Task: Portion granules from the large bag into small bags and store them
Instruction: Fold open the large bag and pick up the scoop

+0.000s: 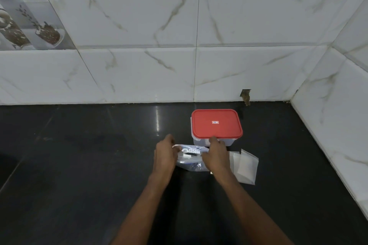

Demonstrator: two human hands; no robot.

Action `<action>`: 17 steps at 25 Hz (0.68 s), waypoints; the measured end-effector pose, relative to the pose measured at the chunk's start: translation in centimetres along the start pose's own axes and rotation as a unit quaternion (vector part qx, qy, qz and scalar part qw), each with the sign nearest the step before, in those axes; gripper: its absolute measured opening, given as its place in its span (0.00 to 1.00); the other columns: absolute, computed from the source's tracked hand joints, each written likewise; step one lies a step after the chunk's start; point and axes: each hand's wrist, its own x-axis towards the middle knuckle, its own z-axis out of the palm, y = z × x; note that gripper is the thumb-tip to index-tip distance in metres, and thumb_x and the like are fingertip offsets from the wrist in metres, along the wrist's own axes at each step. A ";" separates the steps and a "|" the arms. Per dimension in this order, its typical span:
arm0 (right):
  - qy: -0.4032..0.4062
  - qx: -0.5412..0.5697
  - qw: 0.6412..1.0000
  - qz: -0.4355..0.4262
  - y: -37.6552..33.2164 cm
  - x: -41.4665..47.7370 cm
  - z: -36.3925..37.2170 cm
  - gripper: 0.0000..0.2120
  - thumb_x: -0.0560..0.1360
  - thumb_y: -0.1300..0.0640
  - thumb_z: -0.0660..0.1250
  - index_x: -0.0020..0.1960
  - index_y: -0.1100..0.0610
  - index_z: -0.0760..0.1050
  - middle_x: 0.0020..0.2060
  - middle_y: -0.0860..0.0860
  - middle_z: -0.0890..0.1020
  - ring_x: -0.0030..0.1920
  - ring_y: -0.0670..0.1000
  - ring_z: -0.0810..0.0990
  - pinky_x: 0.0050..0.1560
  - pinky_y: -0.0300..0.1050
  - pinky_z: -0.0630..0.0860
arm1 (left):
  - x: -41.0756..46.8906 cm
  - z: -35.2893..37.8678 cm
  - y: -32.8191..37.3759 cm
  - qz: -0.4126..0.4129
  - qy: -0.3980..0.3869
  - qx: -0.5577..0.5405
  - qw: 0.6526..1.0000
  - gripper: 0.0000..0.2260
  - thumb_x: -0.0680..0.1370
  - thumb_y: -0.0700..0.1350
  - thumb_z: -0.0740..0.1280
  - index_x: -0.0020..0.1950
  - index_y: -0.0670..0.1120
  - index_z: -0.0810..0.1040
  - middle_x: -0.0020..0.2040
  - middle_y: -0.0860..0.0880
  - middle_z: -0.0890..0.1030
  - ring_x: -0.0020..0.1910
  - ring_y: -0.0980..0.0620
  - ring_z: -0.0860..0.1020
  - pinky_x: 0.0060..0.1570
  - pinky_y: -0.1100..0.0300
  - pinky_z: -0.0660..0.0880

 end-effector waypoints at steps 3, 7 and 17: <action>0.037 -0.086 0.996 0.009 -0.1 -0.4 -0.5 0.17 0.76 0.61 0.68 0.63 0.57 0.69 0.59 0.56 0.72 0.50 0.55 0.81 0.52 0.48 0.78 | 0.4 -0.3 0.2 0.028 -0.068 0.065 0.995 0.02 0.77 0.39 0.71 0.48 0.43 0.79 0.49 0.46 0.76 0.44 0.52 0.73 0.41 0.61 0.67; 0.031 -0.141 0.988 -0.048 0.1 -0.3 0.4 0.17 0.78 0.61 0.66 0.66 0.57 0.68 0.61 0.56 0.73 0.53 0.55 0.81 0.54 0.46 0.78 | 1.1 -1.2 -0.7 0.039 -0.160 0.107 0.981 0.09 0.72 0.39 0.74 0.48 0.46 0.77 0.51 0.45 0.78 0.45 0.51 0.74 0.42 0.61 0.69; -0.007 0.176 0.984 0.034 1.7 0.2 1.1 0.07 0.72 0.62 0.73 0.48 0.61 0.78 0.45 0.57 0.83 0.42 0.55 0.84 0.43 0.54 0.83 | 0.0 -0.3 -1.2 -0.402 -0.141 -0.535 0.730 0.07 0.83 0.36 0.62 0.48 0.34 0.76 0.32 0.37 0.83 0.29 0.41 0.83 0.21 0.51 0.80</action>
